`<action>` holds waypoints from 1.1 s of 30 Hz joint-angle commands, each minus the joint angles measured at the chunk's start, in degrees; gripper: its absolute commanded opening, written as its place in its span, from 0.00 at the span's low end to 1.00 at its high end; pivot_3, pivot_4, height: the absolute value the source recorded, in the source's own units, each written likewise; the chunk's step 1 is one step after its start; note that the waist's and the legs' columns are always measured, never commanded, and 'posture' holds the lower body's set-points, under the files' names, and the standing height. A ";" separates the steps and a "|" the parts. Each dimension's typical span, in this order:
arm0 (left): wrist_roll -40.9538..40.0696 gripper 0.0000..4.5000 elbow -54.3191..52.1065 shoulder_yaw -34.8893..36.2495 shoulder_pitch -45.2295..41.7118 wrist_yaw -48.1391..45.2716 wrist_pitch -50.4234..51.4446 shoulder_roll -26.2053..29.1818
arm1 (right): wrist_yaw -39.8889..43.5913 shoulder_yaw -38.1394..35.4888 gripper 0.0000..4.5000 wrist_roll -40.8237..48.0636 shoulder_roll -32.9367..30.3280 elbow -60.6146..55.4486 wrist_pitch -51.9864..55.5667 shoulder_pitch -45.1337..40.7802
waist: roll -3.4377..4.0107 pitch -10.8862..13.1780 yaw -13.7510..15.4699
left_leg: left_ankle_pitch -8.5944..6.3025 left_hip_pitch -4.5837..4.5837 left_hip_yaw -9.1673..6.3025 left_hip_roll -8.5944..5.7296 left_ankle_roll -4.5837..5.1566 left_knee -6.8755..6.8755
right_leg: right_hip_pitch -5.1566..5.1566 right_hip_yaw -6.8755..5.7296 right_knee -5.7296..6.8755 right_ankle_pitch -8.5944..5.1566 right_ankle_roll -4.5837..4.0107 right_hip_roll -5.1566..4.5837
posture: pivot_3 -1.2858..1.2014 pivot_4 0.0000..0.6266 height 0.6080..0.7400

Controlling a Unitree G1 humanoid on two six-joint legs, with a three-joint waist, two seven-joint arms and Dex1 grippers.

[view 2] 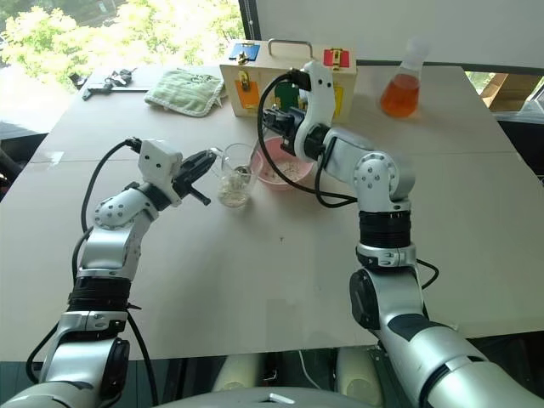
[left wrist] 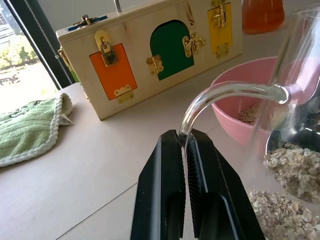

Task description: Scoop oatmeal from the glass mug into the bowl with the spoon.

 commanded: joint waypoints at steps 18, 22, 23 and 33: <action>1.48 0.01 0.62 1.83 2.34 6.60 -4.14 -1.73 | -18.10 -14.96 0.00 15.52 3.64 -0.89 5.75 -2.58 | 0.00 0.00 -0.05 | 0.00 0.02 0.02 0.02 0.00 0.00 | 0.00 0.03 0.02 0.00 0.00 0.00 | 0.52 0.24 1.00; 1.08 0.01 0.38 2.35 2.76 7.74 -4.32 -1.98 | -20.51 -16.26 0.00 17.81 3.96 -0.26 4.71 -2.65 | 0.00 0.00 -0.07 | 0.00 0.02 0.02 0.02 0.00 -0.01 | 0.00 0.03 0.02 0.00 0.00 0.00 | 0.52 0.24 1.00; 0.73 0.01 0.14 2.69 2.85 8.38 -4.23 -2.37 | -21.38 -16.94 0.00 18.62 4.19 0.07 4.25 -2.65 | 0.00 0.00 -0.08 | 0.00 0.02 0.02 0.02 0.00 -0.01 | 0.00 0.03 0.02 0.00 0.00 0.00 | 0.52 0.24 1.00; 0.00 0.01 -1.82 3.92 4.75 11.32 -4.14 -3.17 | -27.30 -19.65 0.00 25.55 4.42 2.06 0.71 -2.02 | 0.00 -0.01 -0.34 | 0.00 0.04 0.04 0.04 0.00 -0.01 | 0.00 0.06 0.04 0.00 0.00 0.00 | 0.52 0.24 1.00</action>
